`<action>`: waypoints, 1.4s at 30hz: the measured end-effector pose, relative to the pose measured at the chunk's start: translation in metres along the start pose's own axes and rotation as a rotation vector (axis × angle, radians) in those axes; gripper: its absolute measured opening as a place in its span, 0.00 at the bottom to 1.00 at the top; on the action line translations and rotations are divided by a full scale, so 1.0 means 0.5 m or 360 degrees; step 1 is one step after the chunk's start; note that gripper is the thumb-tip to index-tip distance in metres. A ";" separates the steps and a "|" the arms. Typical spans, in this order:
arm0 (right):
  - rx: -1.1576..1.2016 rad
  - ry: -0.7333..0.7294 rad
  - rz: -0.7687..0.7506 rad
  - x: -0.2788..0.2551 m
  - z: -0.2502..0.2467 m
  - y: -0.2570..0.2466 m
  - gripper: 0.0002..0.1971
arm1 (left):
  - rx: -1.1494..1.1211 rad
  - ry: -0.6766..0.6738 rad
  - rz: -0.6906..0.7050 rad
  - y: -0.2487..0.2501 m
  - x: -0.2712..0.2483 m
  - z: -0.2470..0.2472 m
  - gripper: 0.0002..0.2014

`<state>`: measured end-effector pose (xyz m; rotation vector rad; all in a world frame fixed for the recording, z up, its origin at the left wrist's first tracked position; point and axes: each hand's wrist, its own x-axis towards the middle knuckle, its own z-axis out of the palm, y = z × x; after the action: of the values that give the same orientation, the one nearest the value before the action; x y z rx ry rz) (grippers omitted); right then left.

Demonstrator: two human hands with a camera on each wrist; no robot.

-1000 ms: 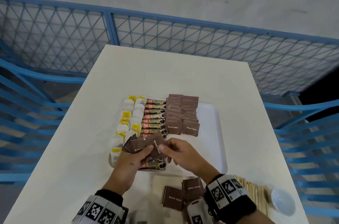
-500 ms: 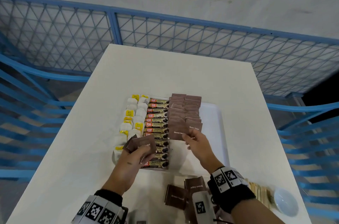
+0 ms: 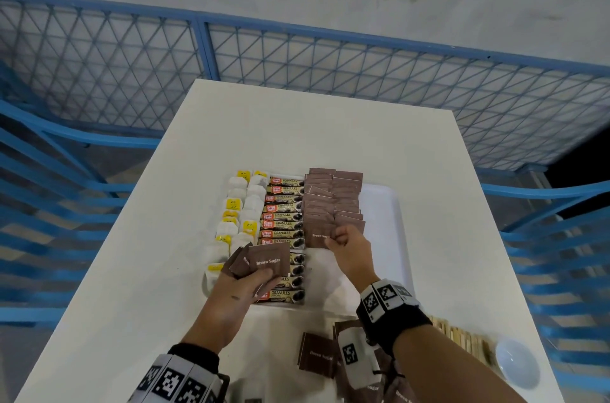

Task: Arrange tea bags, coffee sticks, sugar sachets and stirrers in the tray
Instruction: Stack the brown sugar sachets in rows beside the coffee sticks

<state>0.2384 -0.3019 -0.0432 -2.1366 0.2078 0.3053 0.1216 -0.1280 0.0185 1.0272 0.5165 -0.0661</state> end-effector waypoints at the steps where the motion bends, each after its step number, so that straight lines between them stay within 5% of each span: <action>1: 0.0011 0.0003 0.0000 0.000 0.003 0.000 0.09 | 0.0041 0.0008 -0.0001 -0.002 0.001 -0.003 0.17; 13: -0.0049 0.0026 -0.0169 -0.025 -0.004 -0.021 0.10 | 0.0378 0.0054 0.0104 -0.016 0.007 -0.009 0.19; 19: 0.0309 -0.0734 -0.0232 -0.113 -0.025 -0.071 0.18 | 0.0380 0.0011 0.0128 -0.015 0.014 0.000 0.18; 22: 0.0445 -0.0866 -0.0260 -0.133 -0.027 -0.067 0.05 | 0.0374 -0.0045 0.0155 -0.019 0.013 0.005 0.21; 30: 0.0661 -0.0706 -0.0129 -0.125 -0.044 -0.042 0.04 | 0.0265 -0.0117 0.0049 -0.037 0.014 0.011 0.20; 36: 0.0899 -0.0137 0.0191 -0.075 -0.090 0.010 0.03 | 0.0213 -0.0053 0.0051 -0.045 0.020 0.005 0.30; 42: 0.0714 0.0134 0.0350 -0.021 -0.109 0.059 0.05 | 0.0199 -0.0049 0.0039 -0.046 0.015 0.008 0.25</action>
<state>0.2280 -0.3634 -0.0345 -1.6851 0.5127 0.2660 0.1230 -0.1420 -0.0018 1.1527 0.4761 -0.0928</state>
